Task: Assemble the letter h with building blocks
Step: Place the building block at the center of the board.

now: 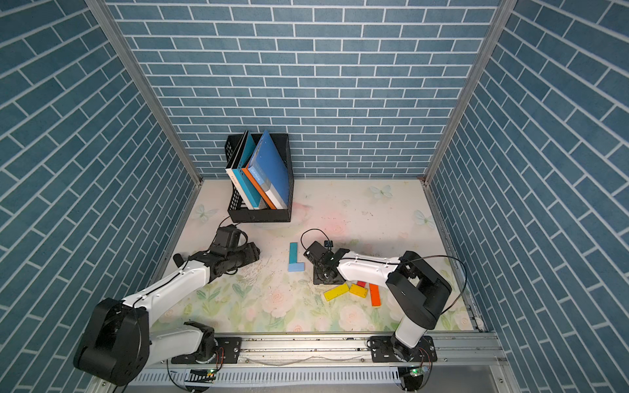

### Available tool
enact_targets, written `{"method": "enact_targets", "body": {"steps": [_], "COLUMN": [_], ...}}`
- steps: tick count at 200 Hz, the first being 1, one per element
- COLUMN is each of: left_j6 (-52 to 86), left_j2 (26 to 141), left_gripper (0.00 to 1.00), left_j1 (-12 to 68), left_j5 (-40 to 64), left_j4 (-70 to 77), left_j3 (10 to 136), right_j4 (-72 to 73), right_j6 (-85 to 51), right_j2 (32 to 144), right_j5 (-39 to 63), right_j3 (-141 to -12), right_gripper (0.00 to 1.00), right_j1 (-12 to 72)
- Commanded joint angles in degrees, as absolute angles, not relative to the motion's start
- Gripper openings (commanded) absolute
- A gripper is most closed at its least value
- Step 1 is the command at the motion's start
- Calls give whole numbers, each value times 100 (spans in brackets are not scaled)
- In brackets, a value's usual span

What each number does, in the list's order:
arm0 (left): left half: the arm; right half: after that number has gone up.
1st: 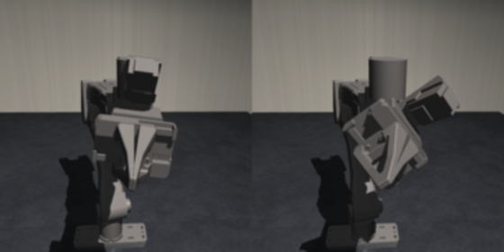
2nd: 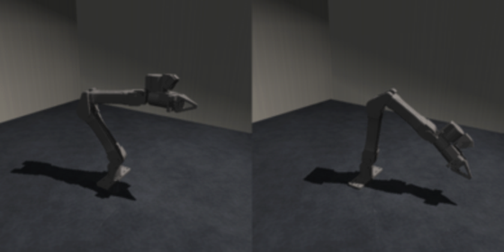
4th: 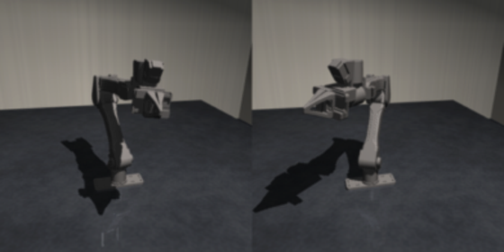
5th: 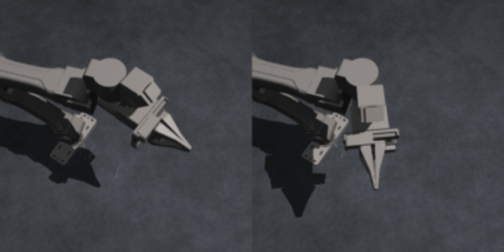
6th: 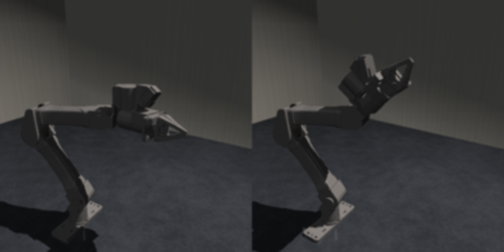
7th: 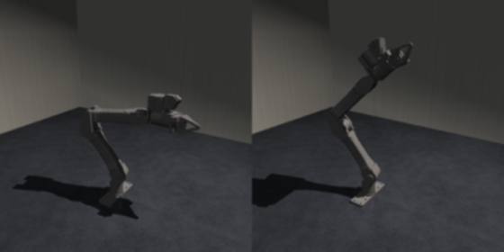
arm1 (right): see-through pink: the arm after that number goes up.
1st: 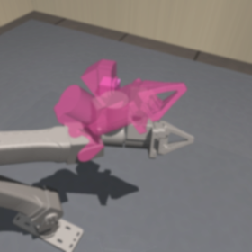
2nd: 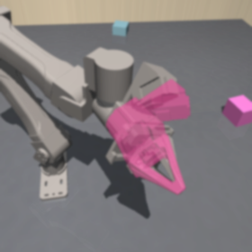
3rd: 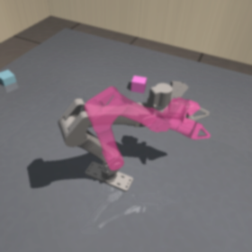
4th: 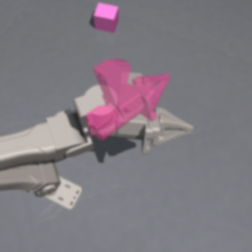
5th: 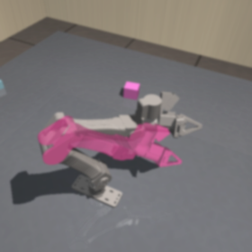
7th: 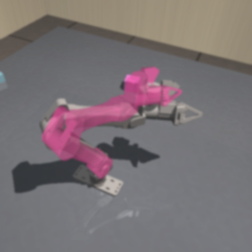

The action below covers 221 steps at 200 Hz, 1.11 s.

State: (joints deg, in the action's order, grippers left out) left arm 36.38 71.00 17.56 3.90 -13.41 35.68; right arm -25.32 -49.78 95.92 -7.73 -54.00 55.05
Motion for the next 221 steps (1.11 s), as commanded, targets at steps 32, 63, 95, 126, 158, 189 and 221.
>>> {"method": "enact_targets", "body": {"steps": [32,63,95,126,158,189,221], "left_j6": [3601,3601,3608,3597,3601,3586,3585], "left_j2": [7153,7193,7224,7250,7258,7260,7257], "left_gripper": [68,68,68,68,68,68,68], "left_j1": [1784,1784,1782,1784,1784,1792,1801], "left_j5": [338,343,343,335,360,369,374], "left_j4": [-1406,-1395,-1373,-1366,-1350,-1349,-1349], "left_j3": [3546,3556,3544,3548,3526,3547,3557], "right_j4": [-2444,-2406,-2215,-2133,-1830,-1538,-1163], "right_j6": [-4299,-4193,-4168,-4266,-4614,-4801,-4926], "right_j2": [10300,10451,10472,10434,10006,9710,9691], "right_j5": [-1025,-1017,-914,-873,-742,-525,-181], "right_j3": [-6088,-6239,-6162,-6138,-5746,-5511,-5367], "right_gripper": [30,31,35,66,79,87,91], "right_j1": [5370,5341,5344,5332,5195,5176,5089]}}
